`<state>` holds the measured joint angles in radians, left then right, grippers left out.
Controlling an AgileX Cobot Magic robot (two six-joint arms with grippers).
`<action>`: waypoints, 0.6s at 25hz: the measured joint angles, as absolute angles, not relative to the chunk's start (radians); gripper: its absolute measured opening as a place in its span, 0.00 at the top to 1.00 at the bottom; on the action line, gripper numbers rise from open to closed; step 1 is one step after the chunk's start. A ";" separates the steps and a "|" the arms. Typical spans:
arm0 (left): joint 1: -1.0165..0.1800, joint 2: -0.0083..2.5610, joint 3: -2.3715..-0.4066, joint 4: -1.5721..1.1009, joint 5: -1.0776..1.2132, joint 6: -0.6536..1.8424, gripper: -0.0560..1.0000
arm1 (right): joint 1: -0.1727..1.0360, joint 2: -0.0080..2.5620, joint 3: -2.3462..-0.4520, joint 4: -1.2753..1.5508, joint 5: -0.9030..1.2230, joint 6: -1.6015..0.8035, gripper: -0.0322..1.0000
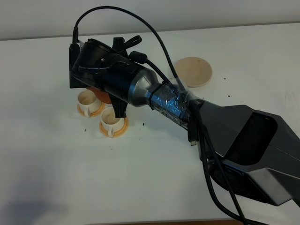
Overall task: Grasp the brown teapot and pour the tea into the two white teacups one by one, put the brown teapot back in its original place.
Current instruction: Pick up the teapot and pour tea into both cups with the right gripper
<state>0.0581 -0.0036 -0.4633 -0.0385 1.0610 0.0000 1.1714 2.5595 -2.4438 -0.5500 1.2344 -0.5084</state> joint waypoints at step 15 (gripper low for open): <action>0.058 -0.004 -0.463 -0.038 1.061 0.000 0.67 | 1.202 2.596 -2.445 -0.691 1.232 -0.549 0.84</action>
